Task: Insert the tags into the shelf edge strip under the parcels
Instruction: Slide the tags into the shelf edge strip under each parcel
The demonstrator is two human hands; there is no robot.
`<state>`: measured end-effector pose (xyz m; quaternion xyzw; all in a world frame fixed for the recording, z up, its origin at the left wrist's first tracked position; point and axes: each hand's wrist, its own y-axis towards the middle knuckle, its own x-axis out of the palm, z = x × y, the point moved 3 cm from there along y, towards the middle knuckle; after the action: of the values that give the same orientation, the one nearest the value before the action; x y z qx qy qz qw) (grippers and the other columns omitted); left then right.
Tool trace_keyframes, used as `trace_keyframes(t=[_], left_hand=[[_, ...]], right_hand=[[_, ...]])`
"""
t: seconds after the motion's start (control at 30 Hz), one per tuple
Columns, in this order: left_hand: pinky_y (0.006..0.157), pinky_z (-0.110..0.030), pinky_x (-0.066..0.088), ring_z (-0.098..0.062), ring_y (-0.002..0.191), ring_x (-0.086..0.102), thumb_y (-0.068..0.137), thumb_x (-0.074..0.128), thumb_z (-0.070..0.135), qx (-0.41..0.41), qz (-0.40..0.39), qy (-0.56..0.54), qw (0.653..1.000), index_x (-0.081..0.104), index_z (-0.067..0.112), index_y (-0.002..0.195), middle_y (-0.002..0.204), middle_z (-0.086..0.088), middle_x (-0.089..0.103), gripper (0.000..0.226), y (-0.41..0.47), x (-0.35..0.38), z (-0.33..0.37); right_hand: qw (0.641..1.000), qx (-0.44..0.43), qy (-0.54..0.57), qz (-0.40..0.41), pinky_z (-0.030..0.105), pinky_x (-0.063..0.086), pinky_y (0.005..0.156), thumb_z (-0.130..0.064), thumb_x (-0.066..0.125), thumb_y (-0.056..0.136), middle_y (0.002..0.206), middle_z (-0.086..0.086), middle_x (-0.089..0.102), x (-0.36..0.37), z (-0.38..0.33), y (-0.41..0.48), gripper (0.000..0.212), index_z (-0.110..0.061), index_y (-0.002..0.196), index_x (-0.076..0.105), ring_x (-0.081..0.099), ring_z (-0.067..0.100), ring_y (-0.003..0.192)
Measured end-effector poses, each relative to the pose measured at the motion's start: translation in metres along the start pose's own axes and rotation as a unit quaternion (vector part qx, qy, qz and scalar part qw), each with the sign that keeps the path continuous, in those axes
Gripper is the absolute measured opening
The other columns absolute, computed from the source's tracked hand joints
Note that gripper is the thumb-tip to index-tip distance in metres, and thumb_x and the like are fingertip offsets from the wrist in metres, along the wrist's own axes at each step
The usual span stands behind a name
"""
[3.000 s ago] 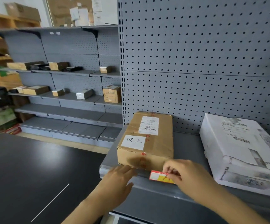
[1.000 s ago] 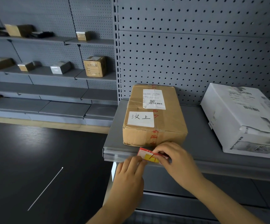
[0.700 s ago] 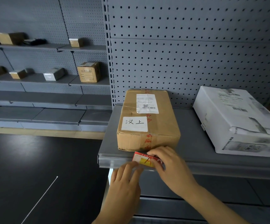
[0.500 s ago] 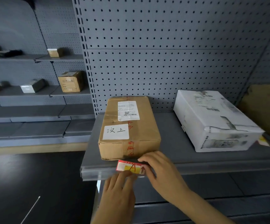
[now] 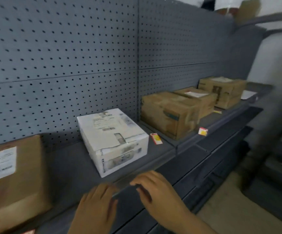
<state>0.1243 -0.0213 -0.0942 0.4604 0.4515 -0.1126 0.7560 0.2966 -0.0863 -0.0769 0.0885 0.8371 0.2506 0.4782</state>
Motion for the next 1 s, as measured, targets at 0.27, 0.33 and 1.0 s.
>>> trace_keyframes(t=[0.27,0.33,1.0], left_hand=[[0.045,-0.013,0.044,0.002,0.057,0.057,0.062,0.044,0.046,0.049,-0.046,-0.064,0.996,0.042,0.043,0.090,0.090,0.021,0.041,0.028,0.100,0.093,0.108],[0.049,-0.010,0.041,0.006,0.063,0.052,0.063,0.044,0.046,0.059,-0.040,-0.068,0.995,0.042,0.044,0.090,0.089,0.022,0.041,0.026,0.126,0.117,0.135],[0.060,-0.015,0.050,-0.008,0.076,0.065,0.081,0.044,0.038,0.046,-0.147,-0.010,0.988,0.061,0.056,0.075,0.080,0.012,0.055,0.025,0.333,0.293,0.144]], right_hand=[[0.998,0.027,-0.038,0.036,0.016,0.038,0.086,-0.014,0.060,0.084,0.104,-0.014,0.060,-0.110,0.125,-0.047,0.025,-0.031,0.102,0.059,0.048,0.002,0.099],[0.998,0.037,-0.044,0.031,0.019,0.040,0.087,-0.016,0.057,0.085,0.106,-0.013,0.059,-0.139,0.158,-0.057,0.024,-0.032,0.103,0.058,0.048,0.002,0.101],[0.993,0.105,-0.028,-0.051,0.006,0.032,0.089,-0.028,0.059,0.083,0.110,-0.021,0.059,-0.205,0.424,0.007,0.021,-0.038,0.101,0.059,0.043,-0.010,0.102]])
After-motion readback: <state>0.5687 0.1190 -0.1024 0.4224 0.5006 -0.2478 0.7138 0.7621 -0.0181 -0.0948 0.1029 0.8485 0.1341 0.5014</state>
